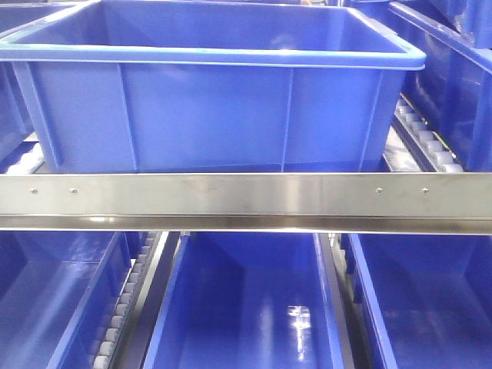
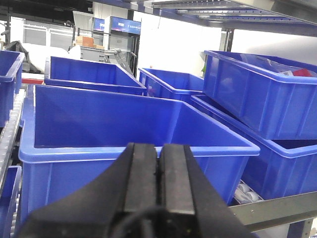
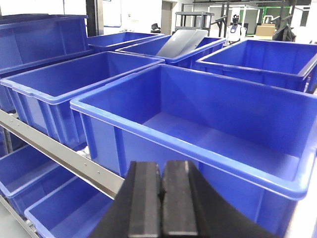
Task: Grab silver tray and place in blue box
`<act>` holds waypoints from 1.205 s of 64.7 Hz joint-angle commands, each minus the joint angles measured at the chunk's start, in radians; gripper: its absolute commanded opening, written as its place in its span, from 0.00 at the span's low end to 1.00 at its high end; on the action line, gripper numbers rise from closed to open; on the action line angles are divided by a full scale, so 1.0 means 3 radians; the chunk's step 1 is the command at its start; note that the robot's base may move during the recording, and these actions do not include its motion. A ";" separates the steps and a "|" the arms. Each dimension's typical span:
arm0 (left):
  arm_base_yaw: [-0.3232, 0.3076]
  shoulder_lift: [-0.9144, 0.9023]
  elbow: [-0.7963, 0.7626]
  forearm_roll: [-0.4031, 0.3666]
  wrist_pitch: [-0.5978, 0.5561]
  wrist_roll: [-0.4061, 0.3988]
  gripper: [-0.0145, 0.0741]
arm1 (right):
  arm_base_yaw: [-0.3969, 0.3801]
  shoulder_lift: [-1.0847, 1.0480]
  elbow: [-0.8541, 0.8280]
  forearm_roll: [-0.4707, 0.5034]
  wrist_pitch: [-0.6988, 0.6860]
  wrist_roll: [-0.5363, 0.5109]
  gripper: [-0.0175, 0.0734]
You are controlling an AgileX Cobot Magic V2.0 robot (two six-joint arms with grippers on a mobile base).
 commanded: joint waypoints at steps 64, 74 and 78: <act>-0.0021 0.0033 -0.0095 -0.0028 -0.0222 -0.0020 0.05 | -0.1231 -0.1795 0.1263 0.3688 0.0713 -0.3674 0.25; -0.0021 0.0033 -0.0095 -0.0028 -0.0222 -0.0020 0.05 | -0.1231 -0.1795 0.1263 0.3688 0.0717 -0.3674 0.25; -0.0021 0.0033 -0.0095 -0.0028 -0.0222 -0.0020 0.05 | -0.1231 -0.1795 0.1263 0.3688 0.0717 -0.3674 0.25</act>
